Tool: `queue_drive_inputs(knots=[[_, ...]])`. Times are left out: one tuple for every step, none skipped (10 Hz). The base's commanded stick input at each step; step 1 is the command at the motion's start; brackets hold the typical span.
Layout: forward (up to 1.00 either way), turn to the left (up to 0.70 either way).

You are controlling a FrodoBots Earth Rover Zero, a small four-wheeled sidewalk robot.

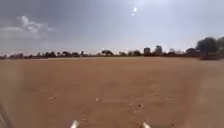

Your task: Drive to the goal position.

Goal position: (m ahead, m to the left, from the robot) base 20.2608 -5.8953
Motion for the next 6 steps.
queue_drive_inputs(knots=[[0.7,0.0],[0.7,0.0],[0.7,0.0],[0.7,0.0],[0.7,0.0],[0.7,0.0]])
